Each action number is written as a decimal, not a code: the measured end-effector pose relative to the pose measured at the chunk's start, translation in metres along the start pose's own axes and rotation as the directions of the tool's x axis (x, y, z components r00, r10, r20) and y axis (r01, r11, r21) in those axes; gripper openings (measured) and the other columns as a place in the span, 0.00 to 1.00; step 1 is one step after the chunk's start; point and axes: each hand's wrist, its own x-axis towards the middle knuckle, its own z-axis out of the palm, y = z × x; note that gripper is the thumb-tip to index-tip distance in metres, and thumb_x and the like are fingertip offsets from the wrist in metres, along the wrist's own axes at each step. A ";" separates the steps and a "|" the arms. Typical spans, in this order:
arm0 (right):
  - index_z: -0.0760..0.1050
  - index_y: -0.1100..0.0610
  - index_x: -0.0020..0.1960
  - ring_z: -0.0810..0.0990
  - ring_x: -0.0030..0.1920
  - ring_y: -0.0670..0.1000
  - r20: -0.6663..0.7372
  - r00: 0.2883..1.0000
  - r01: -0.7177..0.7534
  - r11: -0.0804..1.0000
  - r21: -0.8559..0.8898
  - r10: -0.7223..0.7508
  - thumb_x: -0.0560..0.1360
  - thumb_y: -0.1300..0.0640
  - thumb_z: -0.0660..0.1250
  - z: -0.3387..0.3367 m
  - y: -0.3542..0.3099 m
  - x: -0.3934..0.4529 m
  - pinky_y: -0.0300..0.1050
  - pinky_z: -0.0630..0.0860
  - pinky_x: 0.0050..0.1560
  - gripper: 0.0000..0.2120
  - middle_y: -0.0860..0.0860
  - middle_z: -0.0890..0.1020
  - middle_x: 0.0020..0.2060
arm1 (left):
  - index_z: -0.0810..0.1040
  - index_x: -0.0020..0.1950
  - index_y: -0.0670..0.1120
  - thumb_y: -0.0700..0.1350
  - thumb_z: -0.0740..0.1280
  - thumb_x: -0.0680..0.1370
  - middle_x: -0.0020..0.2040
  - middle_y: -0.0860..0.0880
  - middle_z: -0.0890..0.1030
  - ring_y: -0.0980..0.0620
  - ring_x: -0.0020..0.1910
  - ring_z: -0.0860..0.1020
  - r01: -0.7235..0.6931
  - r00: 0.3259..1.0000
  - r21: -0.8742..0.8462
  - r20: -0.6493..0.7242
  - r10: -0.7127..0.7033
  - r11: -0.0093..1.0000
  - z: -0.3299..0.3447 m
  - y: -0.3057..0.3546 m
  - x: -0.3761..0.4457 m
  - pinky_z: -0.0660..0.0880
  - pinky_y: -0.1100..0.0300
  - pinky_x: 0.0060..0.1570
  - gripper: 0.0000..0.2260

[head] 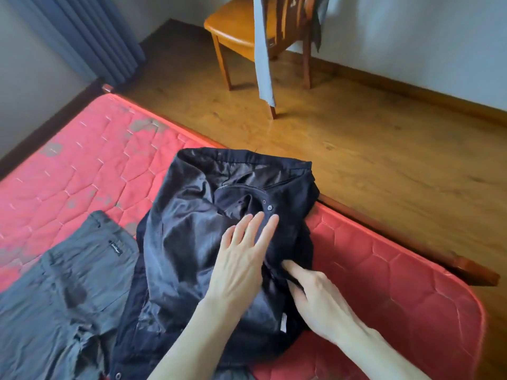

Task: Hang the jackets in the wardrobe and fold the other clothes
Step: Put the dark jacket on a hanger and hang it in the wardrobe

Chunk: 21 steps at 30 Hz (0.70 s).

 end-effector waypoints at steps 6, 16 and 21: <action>0.72 0.42 0.63 0.83 0.50 0.51 0.131 0.985 0.109 0.994 0.012 -0.110 0.81 0.47 0.59 -0.015 0.011 -0.016 0.52 0.79 0.50 0.11 0.42 0.84 0.51 | 0.85 0.58 0.50 0.40 0.63 0.74 0.74 0.45 0.75 0.44 0.80 0.66 -0.561 0.812 0.160 0.300 0.501 0.812 -0.008 -0.010 0.036 0.61 0.44 0.79 0.16; 0.71 0.54 0.60 0.76 0.54 0.48 -0.582 0.809 -0.077 0.996 0.033 0.082 0.73 0.51 0.76 0.008 0.053 -0.035 0.47 0.76 0.55 0.21 0.46 0.71 0.55 | 0.72 0.51 0.45 0.40 0.77 0.72 0.40 0.49 0.74 0.47 0.34 0.76 -0.388 0.919 0.042 0.095 0.383 0.920 -0.031 0.006 0.050 0.69 0.54 0.23 0.15; 0.76 0.46 0.60 0.81 0.55 0.51 -0.525 0.843 -0.091 0.993 0.077 0.118 0.80 0.40 0.63 0.034 0.033 -0.031 0.45 0.77 0.52 0.14 0.41 0.76 0.53 | 0.67 0.60 0.47 0.39 0.72 0.76 0.41 0.49 0.72 0.46 0.31 0.76 -0.255 0.967 -0.003 0.022 0.255 0.967 -0.041 0.010 0.047 0.67 0.54 0.20 0.18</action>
